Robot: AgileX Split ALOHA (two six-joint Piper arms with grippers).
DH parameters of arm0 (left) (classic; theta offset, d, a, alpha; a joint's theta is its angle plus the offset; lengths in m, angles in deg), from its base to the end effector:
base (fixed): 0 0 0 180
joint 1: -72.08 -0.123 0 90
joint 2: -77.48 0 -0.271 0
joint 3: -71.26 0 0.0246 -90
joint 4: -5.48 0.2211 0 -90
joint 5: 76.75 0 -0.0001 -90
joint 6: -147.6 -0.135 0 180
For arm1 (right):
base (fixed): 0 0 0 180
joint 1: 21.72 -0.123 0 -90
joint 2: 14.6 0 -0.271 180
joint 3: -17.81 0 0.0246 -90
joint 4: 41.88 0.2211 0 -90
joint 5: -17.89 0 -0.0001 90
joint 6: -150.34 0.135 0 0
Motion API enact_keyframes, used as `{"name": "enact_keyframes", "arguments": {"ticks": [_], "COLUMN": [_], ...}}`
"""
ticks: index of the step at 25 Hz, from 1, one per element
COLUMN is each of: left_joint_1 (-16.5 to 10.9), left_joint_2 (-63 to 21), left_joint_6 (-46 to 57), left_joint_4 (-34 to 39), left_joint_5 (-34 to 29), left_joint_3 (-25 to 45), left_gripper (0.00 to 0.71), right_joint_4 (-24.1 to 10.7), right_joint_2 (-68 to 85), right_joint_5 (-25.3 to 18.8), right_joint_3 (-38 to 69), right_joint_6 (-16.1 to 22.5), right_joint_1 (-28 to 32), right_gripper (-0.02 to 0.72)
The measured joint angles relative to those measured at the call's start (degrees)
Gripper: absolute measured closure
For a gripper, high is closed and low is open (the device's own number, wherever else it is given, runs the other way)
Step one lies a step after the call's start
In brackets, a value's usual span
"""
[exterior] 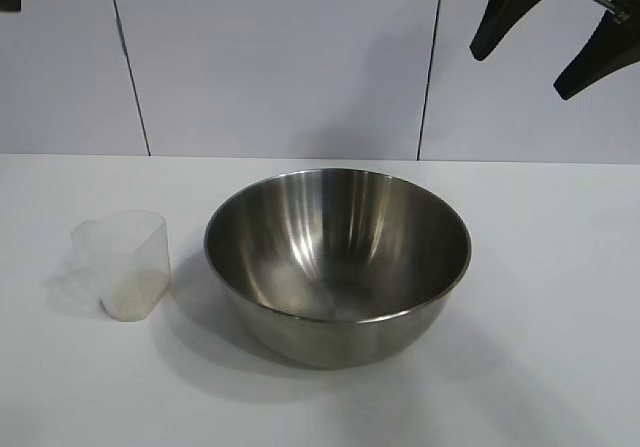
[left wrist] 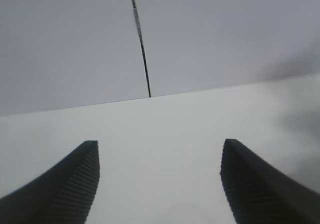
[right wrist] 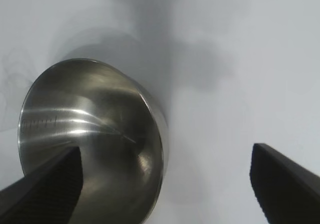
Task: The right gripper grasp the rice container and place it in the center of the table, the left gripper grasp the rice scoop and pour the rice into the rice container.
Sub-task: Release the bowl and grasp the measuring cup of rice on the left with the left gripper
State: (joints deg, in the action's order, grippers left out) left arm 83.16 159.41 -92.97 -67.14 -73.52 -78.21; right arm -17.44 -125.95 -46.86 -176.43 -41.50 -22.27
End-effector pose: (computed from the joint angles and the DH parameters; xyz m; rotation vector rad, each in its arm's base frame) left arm 0.2969 -0.0508 0.2802 -0.0518 1.9507 -0.2146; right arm 0.3639 0.0540 0.2550 -0.1291 2.7393 0.5308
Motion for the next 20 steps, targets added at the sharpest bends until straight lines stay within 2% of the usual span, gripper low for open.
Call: {"name": "enact_keyframes", "arguments": {"ticks": [6, 9, 12, 17, 20], "left_joint_1": [-1.2, -2.9, -3.0, 1.8, 3.0], "left_joint_2": [0.0, 0.0, 0.0, 0.1, 1.8], "left_joint_6": [5.9, 4.9, -3.2, -22.9, -28.4], "left_joint_4": [1.1, 1.0, 1.0, 0.6, 0.1], "left_joint_5": [-14.4, -17.2, -12.1, 3.8, 8.7], "left_joint_3": [-7.3, -8.6, -8.6, -8.6, -8.6], "left_gripper": [0.214, 0.214, 0.222, 0.231, 0.246], "right_joint_4": [-0.2, -0.2, -0.3, -0.4, -0.5], "right_joint_2": [-0.9, -0.9, -0.9, -1.0, -1.5], "right_joint_5": [0.0, 0.1, 0.3, 0.4, 0.4], "right_joint_3": [0.0, 0.0, 0.0, 0.0, 0.0], "right_joint_6": [0.0, 0.0, 0.0, 0.0, 0.0], "right_joint_1": [0.0, 0.0, 0.0, 0.0, 0.0], "right_gripper": [0.073, 0.073, 0.073, 0.073, 0.073]}}
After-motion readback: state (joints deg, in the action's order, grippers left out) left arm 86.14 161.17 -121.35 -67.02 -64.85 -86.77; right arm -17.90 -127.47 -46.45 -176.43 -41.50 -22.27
